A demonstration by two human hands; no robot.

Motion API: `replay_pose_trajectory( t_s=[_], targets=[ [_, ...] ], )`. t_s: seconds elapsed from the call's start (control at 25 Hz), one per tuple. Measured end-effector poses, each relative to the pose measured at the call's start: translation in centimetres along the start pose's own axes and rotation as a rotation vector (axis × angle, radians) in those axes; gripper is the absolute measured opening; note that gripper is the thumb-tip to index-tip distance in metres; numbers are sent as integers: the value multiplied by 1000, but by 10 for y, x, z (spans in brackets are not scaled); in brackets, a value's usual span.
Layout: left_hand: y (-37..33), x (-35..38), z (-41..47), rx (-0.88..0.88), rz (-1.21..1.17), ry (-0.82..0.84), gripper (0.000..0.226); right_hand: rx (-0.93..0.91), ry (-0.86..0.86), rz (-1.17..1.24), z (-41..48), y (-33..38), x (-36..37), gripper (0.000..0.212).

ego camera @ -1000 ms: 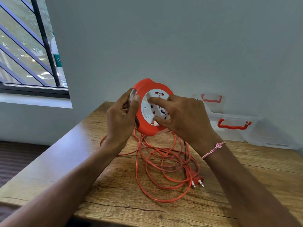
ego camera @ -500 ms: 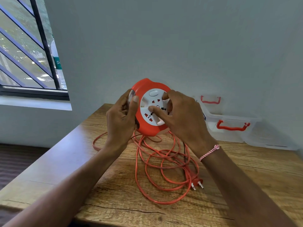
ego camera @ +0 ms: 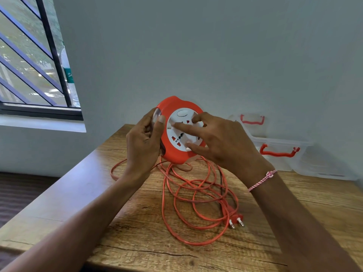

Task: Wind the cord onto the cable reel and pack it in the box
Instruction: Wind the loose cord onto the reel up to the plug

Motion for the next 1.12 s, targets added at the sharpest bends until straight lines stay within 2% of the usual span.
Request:
replay_pose_trajectory(
  t_s=[0.12, 0.28, 0.4, 0.52, 0.56, 0.6, 0.68, 0.76, 0.88, 1.0, 1.12],
  targets=[
    [-3, 2, -1, -5, -10, 30, 29, -67, -4, -41, -3, 1, 2, 45],
    [-2, 4, -2, 20, -2, 39, 27, 41, -85, -50, -3, 0, -1, 51],
    [-4, 4, -4, 63, 36, 19, 44, 391, -133, 92, -4, -4, -2, 60],
    [-7, 6, -7, 117, 49, 29, 37, 887, -75, 497, -15, -12, 18, 54],
    [-6, 6, -7, 110, 46, 25, 38, 1014, -55, 620, -20, -13, 24, 54],
    [-5, 5, -6, 98, 46, 19, 39, 1056, -53, 661, -21, -14, 24, 54],
    [-3, 3, -5, 75, 47, 0, 42, 867, -103, 440, -15, -18, 11, 53],
    [-3, -1, -2, 67, 43, -29, 41, 533, -154, 208, -6, -16, -4, 51],
    [-3, -3, 1, 52, 38, -33, 40, 178, 15, 92, -2, -8, 1, 50],
    [-1, -1, 1, 18, 16, 1, 37, 32, 11, -7, -5, -1, 1, 55],
    [1, 1, -1, 15, 23, 11, 38, 35, -58, -40, -4, 2, -3, 56]
  ],
)
Point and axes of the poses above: each hand's wrist, its own z-axis towards the middle knuckle, its own x-axis out of the palm, y = z × x, the point moved 7 cm from there along z, towards the middle knuckle, and after that the axes turned 9 degrees about -y, right-handed, at the moved point
